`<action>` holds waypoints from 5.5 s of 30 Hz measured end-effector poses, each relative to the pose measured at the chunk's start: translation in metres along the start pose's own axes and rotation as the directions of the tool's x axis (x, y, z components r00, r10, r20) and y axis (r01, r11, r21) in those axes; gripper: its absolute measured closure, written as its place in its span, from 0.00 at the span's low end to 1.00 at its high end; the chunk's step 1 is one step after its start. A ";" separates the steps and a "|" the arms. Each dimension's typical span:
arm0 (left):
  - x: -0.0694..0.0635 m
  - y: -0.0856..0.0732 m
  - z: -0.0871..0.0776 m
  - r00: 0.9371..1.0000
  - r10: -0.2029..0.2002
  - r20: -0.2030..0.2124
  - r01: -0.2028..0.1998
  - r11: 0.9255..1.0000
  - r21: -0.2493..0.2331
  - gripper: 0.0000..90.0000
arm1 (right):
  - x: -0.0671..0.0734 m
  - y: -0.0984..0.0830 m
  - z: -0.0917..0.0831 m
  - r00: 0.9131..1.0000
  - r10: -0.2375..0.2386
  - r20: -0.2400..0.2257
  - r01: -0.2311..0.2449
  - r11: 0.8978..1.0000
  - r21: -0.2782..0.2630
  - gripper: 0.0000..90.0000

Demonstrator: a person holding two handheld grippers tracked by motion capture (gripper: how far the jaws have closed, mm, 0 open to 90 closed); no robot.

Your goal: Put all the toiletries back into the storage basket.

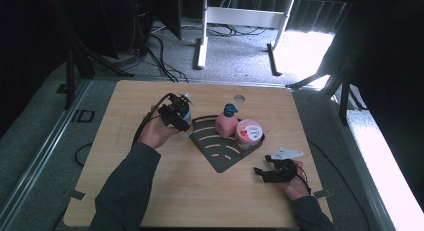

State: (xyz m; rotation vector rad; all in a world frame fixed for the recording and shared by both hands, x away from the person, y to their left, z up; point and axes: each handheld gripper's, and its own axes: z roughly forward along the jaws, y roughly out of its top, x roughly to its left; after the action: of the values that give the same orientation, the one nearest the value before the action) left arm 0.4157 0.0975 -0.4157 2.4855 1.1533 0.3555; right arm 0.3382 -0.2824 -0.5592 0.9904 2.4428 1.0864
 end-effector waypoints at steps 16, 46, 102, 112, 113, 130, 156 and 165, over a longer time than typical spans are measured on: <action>-0.007 0.009 0.006 1.000 0.001 0.009 -0.001 1.000 -0.018 0.62 | 0.000 0.000 0.000 1.000 -0.002 0.001 0.002 1.000 0.001 0.30; -0.012 0.032 0.013 0.999 0.045 0.020 -0.044 0.997 -0.061 0.62 | 0.000 0.000 0.000 1.000 -0.001 -0.002 0.001 1.000 0.001 0.30; -0.016 0.060 0.075 0.995 0.099 0.029 -0.097 0.992 -0.076 0.62 | -0.001 0.000 0.000 1.000 -0.004 -0.006 0.004 1.000 0.002 0.30; -0.015 0.063 0.080 0.995 0.096 0.036 -0.093 0.993 -0.073 0.62 | -0.001 0.000 0.000 1.000 -0.003 -0.006 0.003 1.000 0.002 0.30; -0.015 0.063 0.080 0.995 0.096 0.036 -0.093 0.993 -0.073 0.62 | -0.001 0.000 0.000 1.000 -0.003 -0.007 0.003 1.000 0.002 0.30; -0.017 0.070 0.085 0.994 0.105 0.030 -0.104 0.994 -0.038 0.61 | -0.001 0.000 0.000 1.000 -0.003 -0.008 0.003 1.000 0.001 0.30; -0.012 0.076 0.094 0.997 0.063 0.049 -0.058 0.994 -0.090 0.61 | -0.001 0.000 0.000 1.000 -0.005 -0.008 0.005 1.000 0.002 0.30; -0.010 0.073 0.093 0.998 0.044 0.055 -0.040 0.996 -0.075 0.60 | -0.001 0.000 0.000 1.000 -0.006 -0.005 0.006 1.000 0.002 0.30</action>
State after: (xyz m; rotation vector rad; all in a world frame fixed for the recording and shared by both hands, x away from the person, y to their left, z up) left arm 0.4940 0.0249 -0.4679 2.4432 1.0480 0.3314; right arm 0.3386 -0.2829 -0.5592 0.9815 2.4500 1.0864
